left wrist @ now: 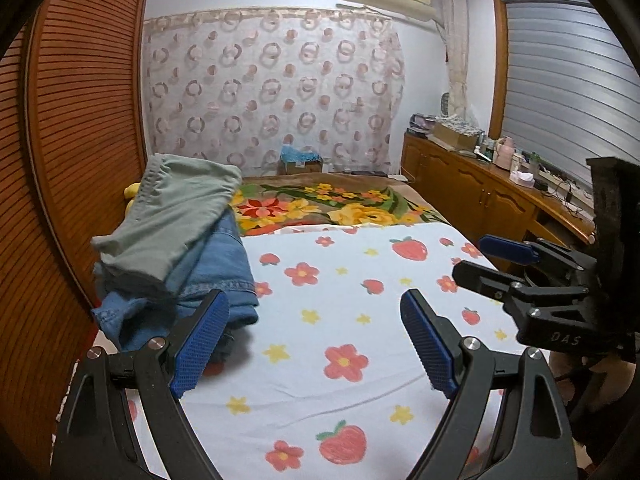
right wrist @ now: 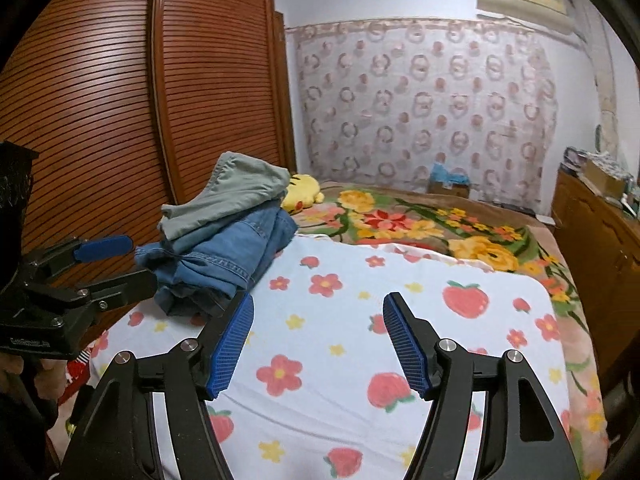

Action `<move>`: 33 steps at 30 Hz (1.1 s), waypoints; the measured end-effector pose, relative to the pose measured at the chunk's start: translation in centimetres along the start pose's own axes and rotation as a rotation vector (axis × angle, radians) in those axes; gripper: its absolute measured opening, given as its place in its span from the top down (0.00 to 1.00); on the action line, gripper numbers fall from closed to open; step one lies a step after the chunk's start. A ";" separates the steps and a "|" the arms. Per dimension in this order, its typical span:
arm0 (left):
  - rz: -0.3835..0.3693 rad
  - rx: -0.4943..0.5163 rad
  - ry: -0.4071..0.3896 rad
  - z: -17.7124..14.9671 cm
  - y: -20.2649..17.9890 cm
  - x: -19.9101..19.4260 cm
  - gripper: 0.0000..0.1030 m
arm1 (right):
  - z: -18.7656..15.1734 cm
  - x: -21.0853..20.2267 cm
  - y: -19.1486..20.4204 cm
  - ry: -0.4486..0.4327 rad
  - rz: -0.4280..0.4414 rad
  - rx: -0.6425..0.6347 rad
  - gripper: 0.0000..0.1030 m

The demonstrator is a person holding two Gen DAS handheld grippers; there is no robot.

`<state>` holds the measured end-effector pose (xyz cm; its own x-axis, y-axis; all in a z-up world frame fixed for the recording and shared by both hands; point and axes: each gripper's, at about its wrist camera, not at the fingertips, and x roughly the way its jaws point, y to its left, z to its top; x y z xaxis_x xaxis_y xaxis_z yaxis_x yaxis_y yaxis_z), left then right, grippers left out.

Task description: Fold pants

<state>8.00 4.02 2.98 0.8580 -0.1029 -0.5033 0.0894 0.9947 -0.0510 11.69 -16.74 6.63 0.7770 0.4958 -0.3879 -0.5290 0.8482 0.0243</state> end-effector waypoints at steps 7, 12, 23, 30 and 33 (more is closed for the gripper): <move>-0.013 0.023 -0.007 -1.0 -2.2 -1.6 0.15 | -2.2 -3.5 1.2 -0.039 -0.040 0.031 0.33; -0.027 0.019 0.013 -2.3 -3.3 -1.8 0.15 | -3.3 -4.6 1.6 -0.045 -0.073 0.053 0.33; -0.024 0.023 -0.028 -2.6 -4.2 -3.7 0.15 | -4.0 -7.5 3.1 -0.091 -0.179 0.098 0.29; -0.016 0.019 -0.069 -2.0 -4.2 -5.3 0.15 | -4.6 -8.5 4.4 -0.124 -0.195 0.106 0.28; -0.008 0.023 -0.083 -1.8 -4.2 -5.7 0.14 | -5.0 -8.9 4.7 -0.140 -0.202 0.107 0.28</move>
<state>1.79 0.41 4.51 0.8962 -0.1117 -0.4292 0.1072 0.9936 -0.0348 0.62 -18.08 5.60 0.9066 0.3292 -0.2640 -0.3252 0.9437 0.0599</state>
